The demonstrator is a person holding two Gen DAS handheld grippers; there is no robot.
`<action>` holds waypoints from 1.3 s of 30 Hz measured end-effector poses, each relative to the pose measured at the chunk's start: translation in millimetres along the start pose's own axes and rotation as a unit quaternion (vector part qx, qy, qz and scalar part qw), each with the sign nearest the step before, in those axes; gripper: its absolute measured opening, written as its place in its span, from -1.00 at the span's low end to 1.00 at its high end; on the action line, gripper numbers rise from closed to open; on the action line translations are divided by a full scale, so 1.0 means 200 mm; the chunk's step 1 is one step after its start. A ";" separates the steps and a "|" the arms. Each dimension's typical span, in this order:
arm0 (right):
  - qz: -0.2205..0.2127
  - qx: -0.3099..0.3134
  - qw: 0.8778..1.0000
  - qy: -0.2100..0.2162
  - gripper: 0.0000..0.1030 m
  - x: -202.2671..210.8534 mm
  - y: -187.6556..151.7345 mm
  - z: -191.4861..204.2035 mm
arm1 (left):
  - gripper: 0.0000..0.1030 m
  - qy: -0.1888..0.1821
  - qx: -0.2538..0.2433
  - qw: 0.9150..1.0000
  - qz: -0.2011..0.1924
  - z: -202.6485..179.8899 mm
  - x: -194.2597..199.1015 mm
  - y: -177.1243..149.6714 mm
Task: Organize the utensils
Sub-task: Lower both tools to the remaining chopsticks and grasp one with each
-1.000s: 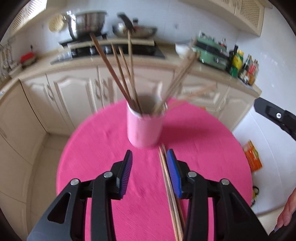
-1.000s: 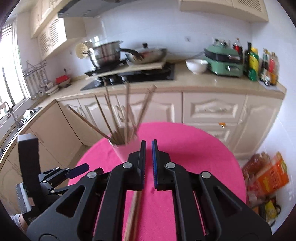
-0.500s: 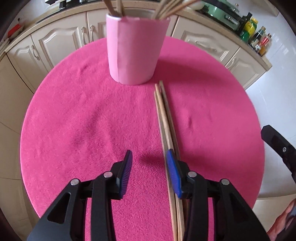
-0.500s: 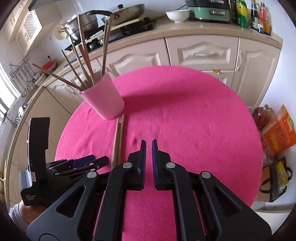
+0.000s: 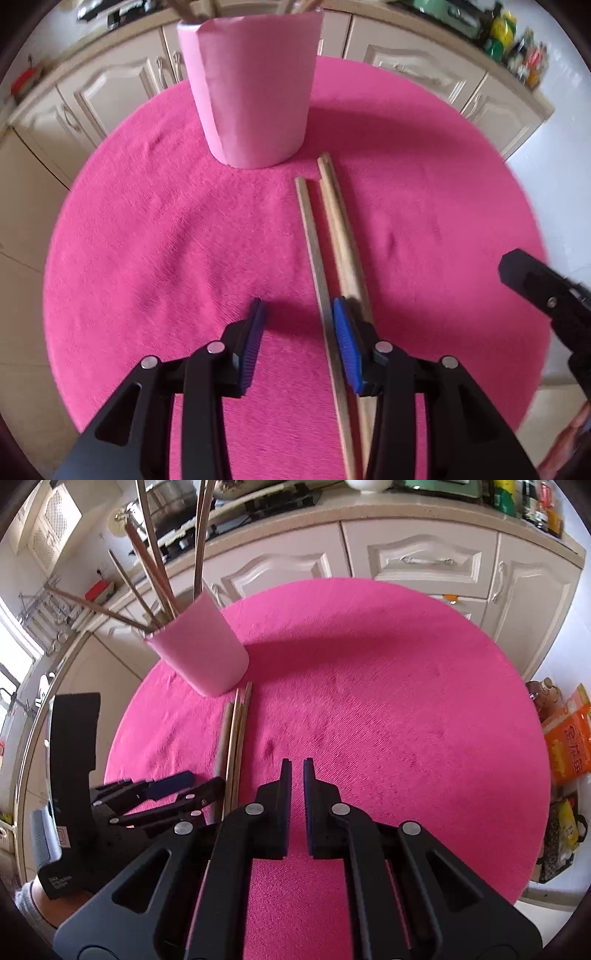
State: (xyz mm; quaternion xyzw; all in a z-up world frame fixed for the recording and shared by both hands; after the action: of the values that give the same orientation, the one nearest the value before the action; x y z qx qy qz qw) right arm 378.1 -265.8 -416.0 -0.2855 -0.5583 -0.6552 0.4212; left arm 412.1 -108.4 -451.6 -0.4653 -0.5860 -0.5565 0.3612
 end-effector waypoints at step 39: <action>0.149 0.101 0.983 -0.046 -0.48 -0.41 0.12 0.42 | -0.88 -0.034 0.126 0.991 -0.039 0.44 0.27 -0.06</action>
State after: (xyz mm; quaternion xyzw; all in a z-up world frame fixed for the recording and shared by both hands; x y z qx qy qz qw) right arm 430.3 -164.9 -455.4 -0.3514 -0.5920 -0.5111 0.5146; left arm 393.5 -12.4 -415.6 -0.4113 -0.6813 -0.4757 0.3745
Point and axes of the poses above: each gripper's, at about its wrist camera, not at the fingertips, and x roughly against the way its jaws point, z to its left, y to its top, the point moved 1 cm from there along -x, roughly the way its jaws point, and after that the axes turned 6 degrees about -y, right-handed, at the moved point
